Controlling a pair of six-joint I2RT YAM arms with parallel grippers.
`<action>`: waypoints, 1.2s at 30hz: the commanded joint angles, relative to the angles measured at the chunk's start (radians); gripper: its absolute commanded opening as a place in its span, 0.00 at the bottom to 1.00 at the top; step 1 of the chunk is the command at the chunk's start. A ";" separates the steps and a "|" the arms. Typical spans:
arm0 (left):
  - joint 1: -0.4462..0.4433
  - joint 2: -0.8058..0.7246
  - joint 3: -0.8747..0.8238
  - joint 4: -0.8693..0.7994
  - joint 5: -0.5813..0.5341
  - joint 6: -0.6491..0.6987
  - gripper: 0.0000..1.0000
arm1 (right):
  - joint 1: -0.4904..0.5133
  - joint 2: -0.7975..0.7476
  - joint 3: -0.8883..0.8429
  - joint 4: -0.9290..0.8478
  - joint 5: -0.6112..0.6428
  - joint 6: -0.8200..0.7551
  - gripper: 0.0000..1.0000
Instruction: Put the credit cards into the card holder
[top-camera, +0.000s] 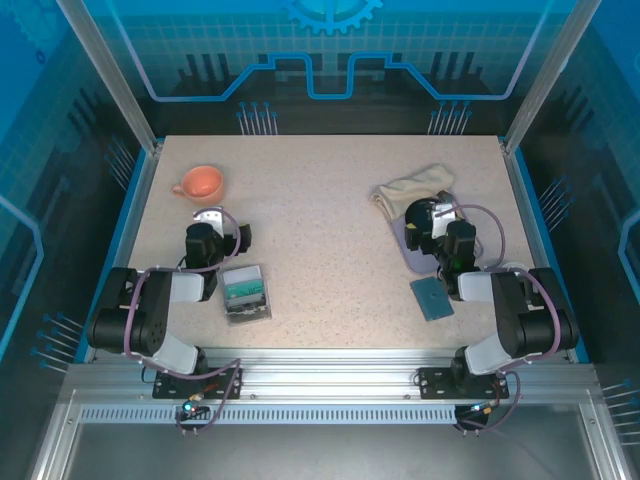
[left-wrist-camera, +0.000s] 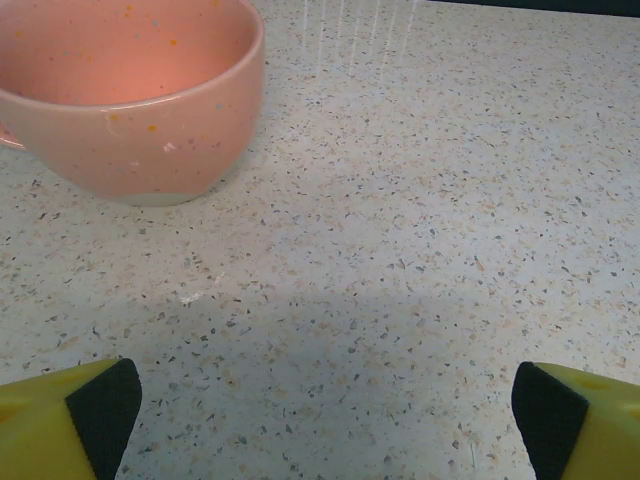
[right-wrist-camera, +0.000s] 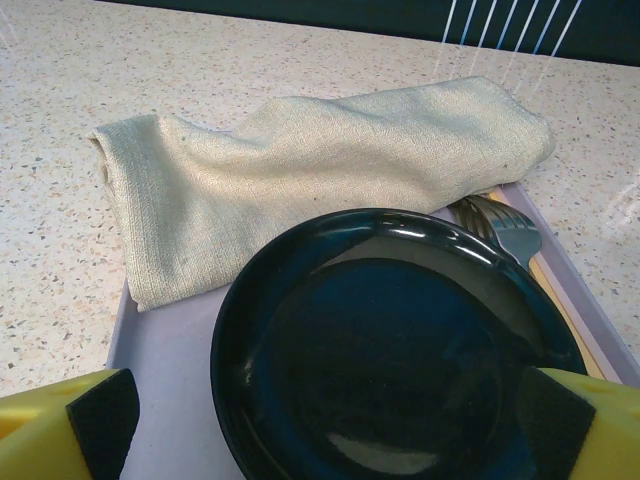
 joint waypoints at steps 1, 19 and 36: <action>0.002 -0.006 0.022 0.008 0.024 0.017 0.99 | -0.004 -0.001 0.020 -0.001 -0.012 -0.003 1.00; 0.002 -0.007 0.022 0.007 0.024 0.017 0.99 | 0.023 -0.088 -0.006 -0.020 0.021 -0.023 1.00; 0.021 -0.462 0.053 -0.524 -0.174 -0.281 0.99 | 0.063 -0.380 0.330 -1.040 -0.538 0.320 0.89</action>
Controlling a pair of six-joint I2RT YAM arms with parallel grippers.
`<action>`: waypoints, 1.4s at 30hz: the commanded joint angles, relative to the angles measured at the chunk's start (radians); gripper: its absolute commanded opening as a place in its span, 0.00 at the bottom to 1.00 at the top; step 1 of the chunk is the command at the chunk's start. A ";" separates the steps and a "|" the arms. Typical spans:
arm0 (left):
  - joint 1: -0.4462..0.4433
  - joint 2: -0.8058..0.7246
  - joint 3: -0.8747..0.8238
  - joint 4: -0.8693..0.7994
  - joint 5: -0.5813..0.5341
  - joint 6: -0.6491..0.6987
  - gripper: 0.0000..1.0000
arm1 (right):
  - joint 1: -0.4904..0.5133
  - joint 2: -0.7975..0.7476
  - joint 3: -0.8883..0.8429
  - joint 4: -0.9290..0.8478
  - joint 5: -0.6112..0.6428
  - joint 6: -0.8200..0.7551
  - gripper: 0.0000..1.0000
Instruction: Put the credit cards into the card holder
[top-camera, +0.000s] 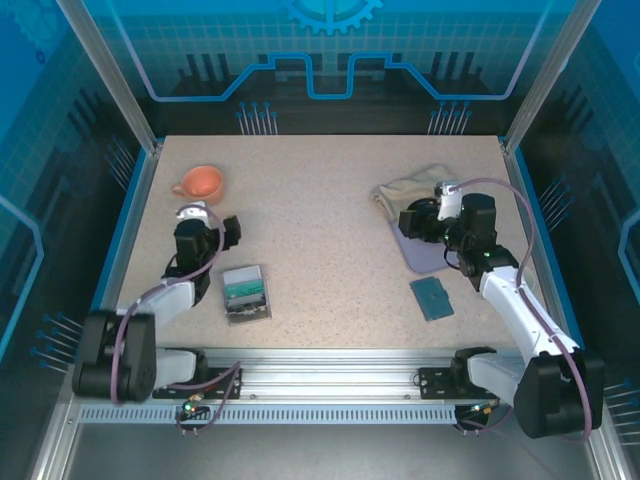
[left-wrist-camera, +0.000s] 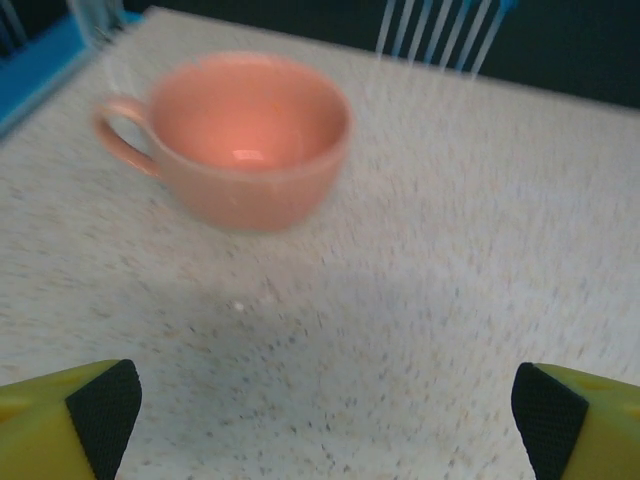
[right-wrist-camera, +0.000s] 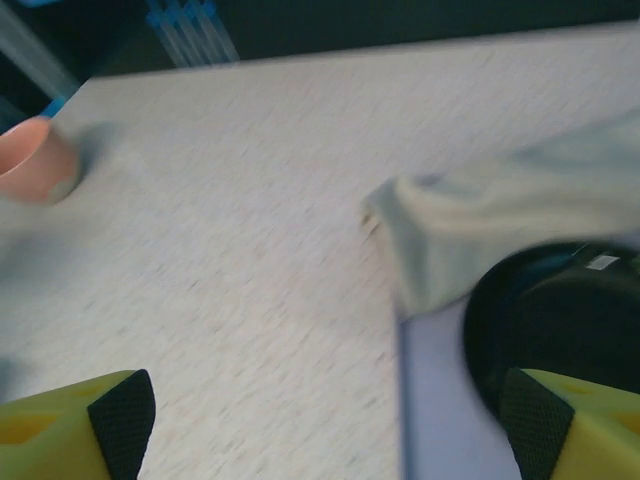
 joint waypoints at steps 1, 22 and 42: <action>0.011 -0.197 0.005 -0.230 -0.035 -0.159 0.99 | 0.056 0.041 0.021 -0.197 -0.189 0.079 0.87; -0.023 -0.553 0.116 -0.777 0.648 -0.542 0.99 | 0.159 0.128 -0.088 -0.516 0.287 0.386 0.74; -0.450 -0.203 0.290 -0.664 0.537 -0.549 0.99 | 0.541 0.308 -0.135 -0.065 0.130 0.923 0.65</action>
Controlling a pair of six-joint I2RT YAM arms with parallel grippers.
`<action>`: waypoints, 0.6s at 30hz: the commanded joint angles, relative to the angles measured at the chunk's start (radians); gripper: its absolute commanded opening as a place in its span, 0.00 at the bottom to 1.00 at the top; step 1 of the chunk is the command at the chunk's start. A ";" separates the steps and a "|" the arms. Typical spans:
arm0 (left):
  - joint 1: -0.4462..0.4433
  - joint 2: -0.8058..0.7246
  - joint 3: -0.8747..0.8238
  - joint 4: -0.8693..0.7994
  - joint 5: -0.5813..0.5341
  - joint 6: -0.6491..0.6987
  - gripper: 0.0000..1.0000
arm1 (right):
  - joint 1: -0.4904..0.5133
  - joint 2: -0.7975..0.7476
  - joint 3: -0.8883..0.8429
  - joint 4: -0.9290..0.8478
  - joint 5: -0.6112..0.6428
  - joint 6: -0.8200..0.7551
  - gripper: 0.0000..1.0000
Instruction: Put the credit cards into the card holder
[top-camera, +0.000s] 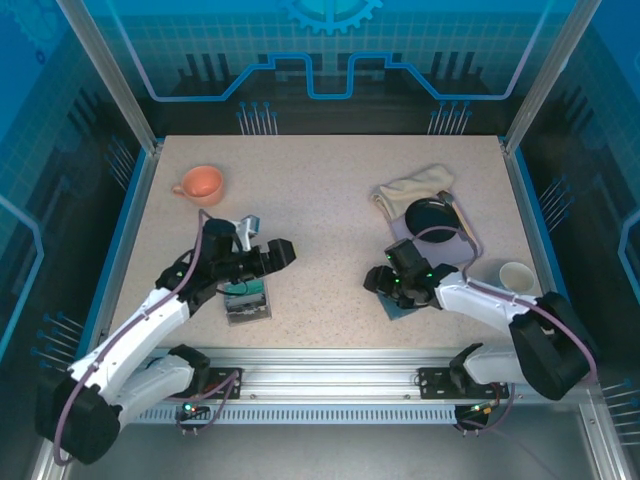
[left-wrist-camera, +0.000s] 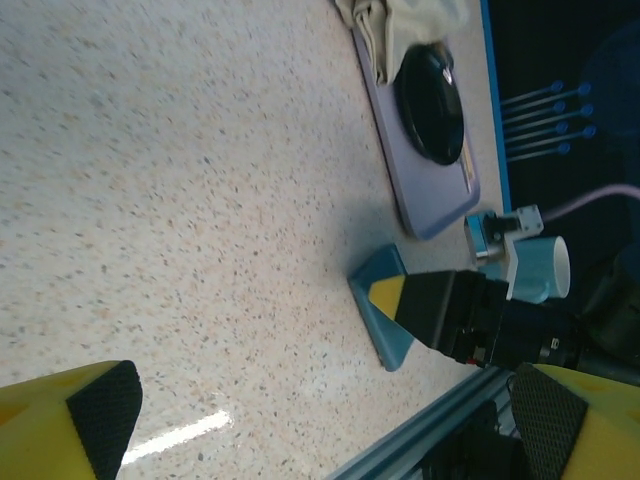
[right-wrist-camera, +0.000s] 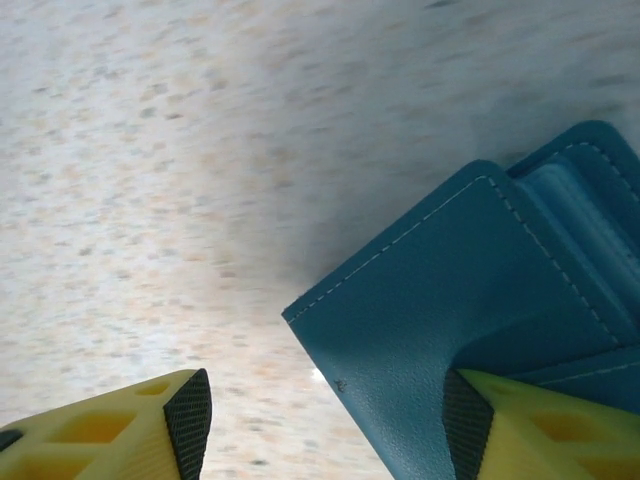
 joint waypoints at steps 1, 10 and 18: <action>-0.063 0.043 0.059 0.045 -0.046 -0.017 0.99 | 0.050 0.097 0.023 0.078 -0.136 0.096 0.64; -0.212 0.143 0.091 0.057 -0.122 -0.078 0.94 | -0.076 -0.061 0.154 -0.189 -0.113 -0.233 0.60; -0.325 0.355 0.142 0.130 -0.102 -0.180 0.79 | -0.267 -0.057 0.122 -0.296 -0.274 -0.473 0.41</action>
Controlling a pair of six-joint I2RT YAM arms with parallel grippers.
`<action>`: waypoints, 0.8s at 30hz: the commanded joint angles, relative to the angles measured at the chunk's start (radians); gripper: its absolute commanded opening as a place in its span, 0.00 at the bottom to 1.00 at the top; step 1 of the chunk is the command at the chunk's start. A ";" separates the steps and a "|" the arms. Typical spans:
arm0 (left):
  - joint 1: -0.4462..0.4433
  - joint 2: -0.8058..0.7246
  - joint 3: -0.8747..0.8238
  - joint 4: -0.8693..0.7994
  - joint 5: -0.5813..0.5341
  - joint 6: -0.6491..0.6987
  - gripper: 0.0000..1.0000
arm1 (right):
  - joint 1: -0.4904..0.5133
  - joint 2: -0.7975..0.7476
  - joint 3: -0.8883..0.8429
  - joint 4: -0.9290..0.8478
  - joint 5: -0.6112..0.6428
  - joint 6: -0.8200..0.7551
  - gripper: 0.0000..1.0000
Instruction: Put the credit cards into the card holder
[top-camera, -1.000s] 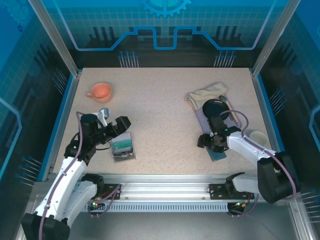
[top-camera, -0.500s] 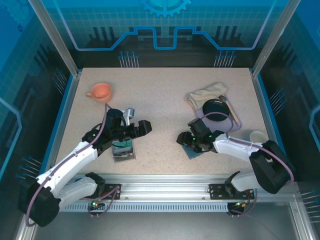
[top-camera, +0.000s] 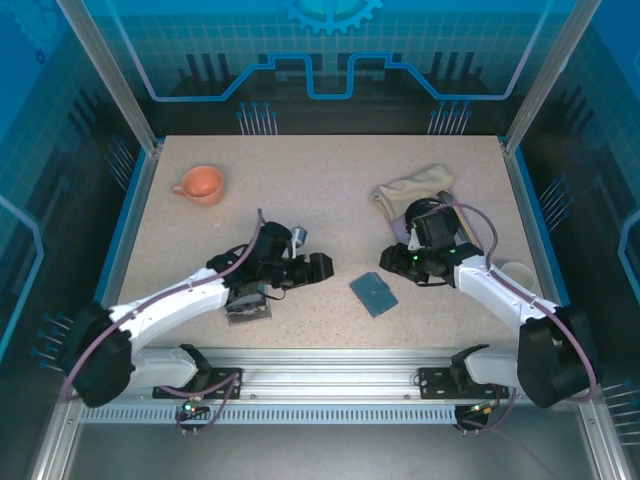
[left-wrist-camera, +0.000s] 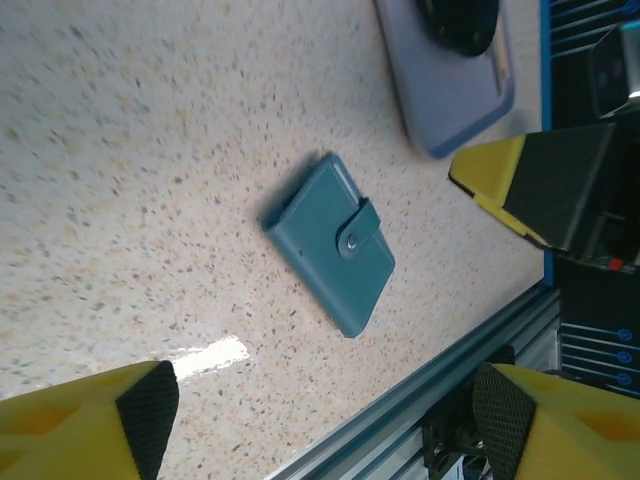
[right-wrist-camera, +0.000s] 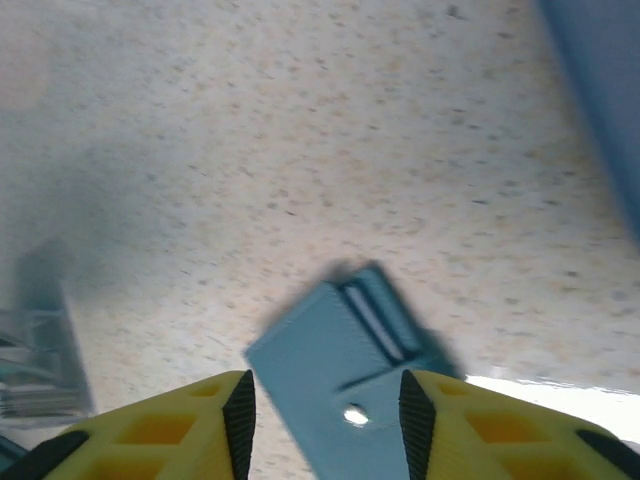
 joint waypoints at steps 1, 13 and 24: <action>-0.052 0.069 0.053 0.039 -0.002 -0.066 0.78 | 0.000 0.009 -0.023 -0.103 -0.088 -0.133 0.41; -0.124 0.297 0.021 0.292 0.017 -0.276 0.61 | 0.011 0.122 -0.095 -0.037 -0.145 -0.170 0.31; -0.125 0.454 0.012 0.415 0.022 -0.351 0.56 | 0.046 0.105 -0.157 0.016 -0.207 -0.106 0.28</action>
